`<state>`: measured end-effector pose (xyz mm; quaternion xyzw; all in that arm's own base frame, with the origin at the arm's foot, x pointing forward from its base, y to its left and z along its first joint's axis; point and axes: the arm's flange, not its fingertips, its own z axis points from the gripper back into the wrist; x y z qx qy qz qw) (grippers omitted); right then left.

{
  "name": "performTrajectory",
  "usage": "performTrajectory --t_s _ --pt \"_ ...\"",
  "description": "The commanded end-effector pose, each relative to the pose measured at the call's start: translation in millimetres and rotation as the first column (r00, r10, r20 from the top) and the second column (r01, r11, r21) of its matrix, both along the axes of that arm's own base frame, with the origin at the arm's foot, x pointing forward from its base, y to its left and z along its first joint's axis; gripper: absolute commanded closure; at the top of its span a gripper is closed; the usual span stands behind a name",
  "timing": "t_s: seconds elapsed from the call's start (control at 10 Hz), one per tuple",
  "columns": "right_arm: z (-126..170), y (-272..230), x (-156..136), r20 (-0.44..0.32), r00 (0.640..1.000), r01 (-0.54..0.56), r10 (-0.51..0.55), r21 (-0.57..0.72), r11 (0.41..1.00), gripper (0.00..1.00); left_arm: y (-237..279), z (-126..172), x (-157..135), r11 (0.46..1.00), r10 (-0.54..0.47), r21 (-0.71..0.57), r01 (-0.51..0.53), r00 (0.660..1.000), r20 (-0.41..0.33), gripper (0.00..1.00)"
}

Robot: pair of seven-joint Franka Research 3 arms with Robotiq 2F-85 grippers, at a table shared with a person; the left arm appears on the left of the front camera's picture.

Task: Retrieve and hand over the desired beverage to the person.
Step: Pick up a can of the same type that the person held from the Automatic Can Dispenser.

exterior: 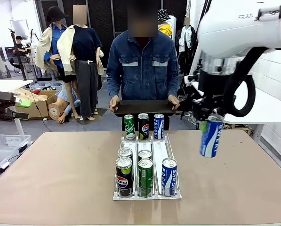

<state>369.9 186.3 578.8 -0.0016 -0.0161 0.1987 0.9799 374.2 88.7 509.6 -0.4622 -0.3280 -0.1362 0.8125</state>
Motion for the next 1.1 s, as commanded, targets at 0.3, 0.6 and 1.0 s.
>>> performTrajectory --t_s 0.3,0.6,1.0 --pt "15.4 -110.4 23.8 0.018 1.0 0.022 -0.023 0.07 0.997 0.64 1.6 -0.4 -0.9 1.0 -0.005 -0.008 0.005 1.0 0.007 0.0" --pt "22.0 -139.2 28.0 -0.04 0.998 0.042 -0.041 0.028 0.999 0.64 1.6 -0.4 -0.9 1.0 -0.005 -0.008 0.005 1.0 0.007 0.0" --pt "12.2 -137.8 26.8 -0.026 0.998 0.063 -0.062 0.055 0.996 0.64 1.6 -0.4 -0.9 1.0 -0.005 -0.008 0.005 1.0 0.007 0.0"
